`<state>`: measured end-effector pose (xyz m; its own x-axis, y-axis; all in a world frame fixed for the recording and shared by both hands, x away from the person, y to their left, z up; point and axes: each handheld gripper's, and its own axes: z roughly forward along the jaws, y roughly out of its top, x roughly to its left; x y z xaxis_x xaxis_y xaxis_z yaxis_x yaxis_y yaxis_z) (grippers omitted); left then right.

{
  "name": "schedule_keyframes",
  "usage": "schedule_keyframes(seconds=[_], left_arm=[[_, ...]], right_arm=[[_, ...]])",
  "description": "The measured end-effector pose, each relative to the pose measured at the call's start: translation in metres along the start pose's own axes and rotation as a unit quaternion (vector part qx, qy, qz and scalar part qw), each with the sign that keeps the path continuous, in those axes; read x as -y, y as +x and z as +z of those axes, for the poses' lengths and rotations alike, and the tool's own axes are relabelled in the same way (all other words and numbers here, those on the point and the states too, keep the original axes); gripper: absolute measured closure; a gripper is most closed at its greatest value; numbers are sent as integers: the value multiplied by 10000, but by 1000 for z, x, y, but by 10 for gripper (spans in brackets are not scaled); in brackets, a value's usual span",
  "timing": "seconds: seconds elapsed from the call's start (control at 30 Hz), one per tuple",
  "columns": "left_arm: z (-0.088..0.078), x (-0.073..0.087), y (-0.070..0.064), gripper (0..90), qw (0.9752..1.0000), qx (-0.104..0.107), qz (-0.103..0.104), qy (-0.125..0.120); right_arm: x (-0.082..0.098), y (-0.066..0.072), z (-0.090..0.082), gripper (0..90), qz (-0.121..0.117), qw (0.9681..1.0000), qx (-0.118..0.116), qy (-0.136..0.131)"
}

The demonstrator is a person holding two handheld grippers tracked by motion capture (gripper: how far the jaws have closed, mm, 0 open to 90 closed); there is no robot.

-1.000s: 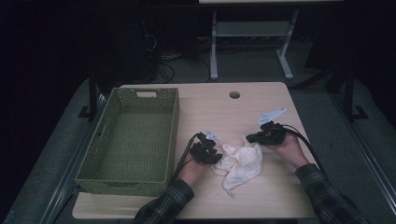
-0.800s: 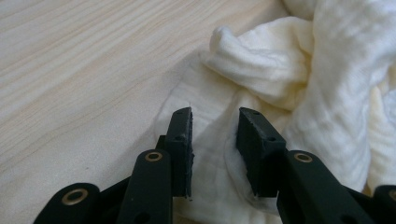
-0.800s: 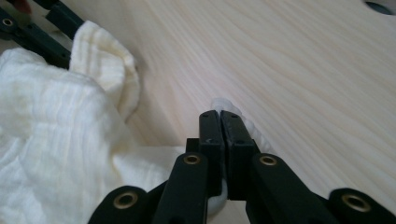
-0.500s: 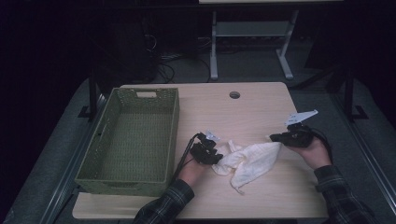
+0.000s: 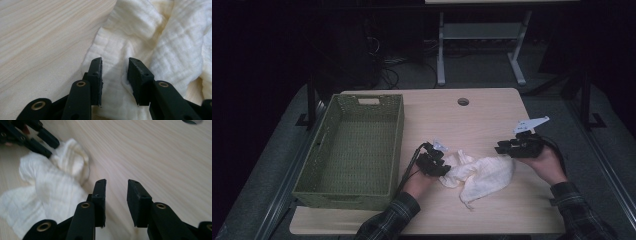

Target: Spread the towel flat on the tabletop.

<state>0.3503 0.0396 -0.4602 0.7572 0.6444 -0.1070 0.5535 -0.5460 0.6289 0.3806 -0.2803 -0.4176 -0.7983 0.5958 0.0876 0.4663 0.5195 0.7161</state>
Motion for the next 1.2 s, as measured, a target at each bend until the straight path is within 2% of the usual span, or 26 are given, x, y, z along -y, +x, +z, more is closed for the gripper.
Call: schedule_keyframes(seconds=[0.17, 0.4, 0.53, 0.57, 0.6, 0.67, 0.7, 0.73, 0.77, 1.1, 1.2], left_arm=[[0, 0, 0, 637, 10000, 1, 8, -9], [0, 0, 0, 637, 10000, -12, 12, -3], [0, 0, -1, 638, 10000, -9, -2, -3], [0, 0, -1, 638, 10000, -9, -2, -3], [0, 0, 0, 638, 10000, -12, 14, 2], [0, 0, -1, 638, 10000, -9, -6, 0], [0, 0, -1, 638, 10000, -8, -7, 0], [0, 0, -1, 638, 10000, -7, -13, -1], [0, 0, -1, 639, 10000, -8, -11, 0], [0, 0, -1, 644, 10000, -9, -4, -2], [0, 0, -1, 644, 10000, -17, -12, -10]], right_arm=[[-16, 8, 22, 685, -60, 9993, -347, -108], [-27, 19, 59, 673, -130, 9963, -841, 64], [-28, 28, 75, 688, -235, 9954, -831, 407], [-28, 28, 75, 688, -235, 9954, -831, 407], [-26, 29, 81, 721, -282, 9944, -851, 555], [-24, 31, 83, 776, -294, 9936, -879, 644], [-23, 30, 84, 821, -379, 9933, -851, 682], [-23, 30, 84, 868, -404, 9933, -842, 684], [-23, 31, 83, 874, -441, 9935, -820, 662], [-29, 22, 48, 886, -369, 9981, -477, 157], [-29, 22, 36, 887, -382, 9982, -457, 24]])
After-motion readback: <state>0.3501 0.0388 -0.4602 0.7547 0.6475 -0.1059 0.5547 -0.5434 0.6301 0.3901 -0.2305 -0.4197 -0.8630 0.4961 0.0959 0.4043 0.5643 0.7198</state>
